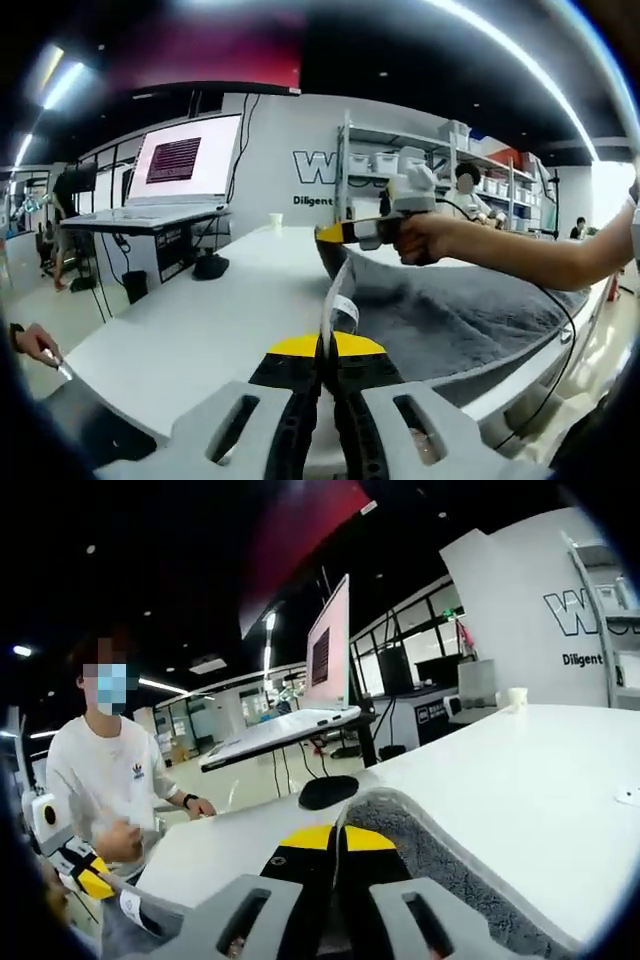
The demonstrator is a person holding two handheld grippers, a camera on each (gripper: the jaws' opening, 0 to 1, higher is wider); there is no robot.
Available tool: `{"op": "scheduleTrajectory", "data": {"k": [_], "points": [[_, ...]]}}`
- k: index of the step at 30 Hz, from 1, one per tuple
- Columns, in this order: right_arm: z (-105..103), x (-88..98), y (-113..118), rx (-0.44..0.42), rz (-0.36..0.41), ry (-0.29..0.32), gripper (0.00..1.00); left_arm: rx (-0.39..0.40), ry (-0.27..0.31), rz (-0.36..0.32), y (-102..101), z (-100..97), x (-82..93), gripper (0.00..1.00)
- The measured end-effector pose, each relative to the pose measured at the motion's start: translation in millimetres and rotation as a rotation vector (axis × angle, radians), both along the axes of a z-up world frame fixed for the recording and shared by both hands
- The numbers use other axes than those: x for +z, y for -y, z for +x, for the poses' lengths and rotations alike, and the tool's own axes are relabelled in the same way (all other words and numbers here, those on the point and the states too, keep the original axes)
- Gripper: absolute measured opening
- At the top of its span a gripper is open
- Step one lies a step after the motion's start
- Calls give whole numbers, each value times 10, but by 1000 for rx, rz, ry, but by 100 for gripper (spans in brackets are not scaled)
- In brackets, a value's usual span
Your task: Open the folded towel by lifting each exposed corner and separating the folded layers until the towel lies flat within the target outline without major curled edges
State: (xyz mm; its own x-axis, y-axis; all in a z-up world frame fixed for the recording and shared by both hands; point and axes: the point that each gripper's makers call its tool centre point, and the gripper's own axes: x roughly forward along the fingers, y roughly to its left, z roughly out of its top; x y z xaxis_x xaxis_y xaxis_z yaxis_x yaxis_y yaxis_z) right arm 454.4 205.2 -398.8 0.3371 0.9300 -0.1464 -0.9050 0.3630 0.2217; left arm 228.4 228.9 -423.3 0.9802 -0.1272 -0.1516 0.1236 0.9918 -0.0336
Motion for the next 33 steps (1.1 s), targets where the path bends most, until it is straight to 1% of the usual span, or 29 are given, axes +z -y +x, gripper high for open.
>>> {"op": "scheduleTrajectory", "data": {"k": [4,5,8,9,12,21,24,26,28,30,33], "points": [[12,-64,-59,-3,-4,-16,0,2,-9,-24,-33,-29,-62,0],[-1,-84,-85,-1,-2,-20,0,4,-8,-41,-44,-55,-83,0],[-2,-89,-108,-1,-2,-21,0,5,-8,-58,-51,-71,-99,0],[-4,-116,-126,-5,0,-28,0,8,-7,-86,-65,-97,-131,0],[-5,-173,-204,-9,6,-54,0,14,-17,-129,-95,-126,-217,0],[8,-297,-330,-23,17,-99,0,22,-18,-171,-133,-160,-268,0],[-10,-322,-353,-22,16,-100,0,23,-25,-173,-139,-168,-293,1],[-34,-342,-364,-21,12,-102,4,24,-30,-177,-138,-178,-320,1],[-32,-353,-388,-13,15,-98,10,24,-43,-181,-134,-191,-366,2],[-30,-357,-400,-10,16,-95,16,18,-55,-177,-122,-200,-396,4],[-77,-359,-434,7,15,-84,22,27,-56,-166,-138,-213,-418,6]]}}
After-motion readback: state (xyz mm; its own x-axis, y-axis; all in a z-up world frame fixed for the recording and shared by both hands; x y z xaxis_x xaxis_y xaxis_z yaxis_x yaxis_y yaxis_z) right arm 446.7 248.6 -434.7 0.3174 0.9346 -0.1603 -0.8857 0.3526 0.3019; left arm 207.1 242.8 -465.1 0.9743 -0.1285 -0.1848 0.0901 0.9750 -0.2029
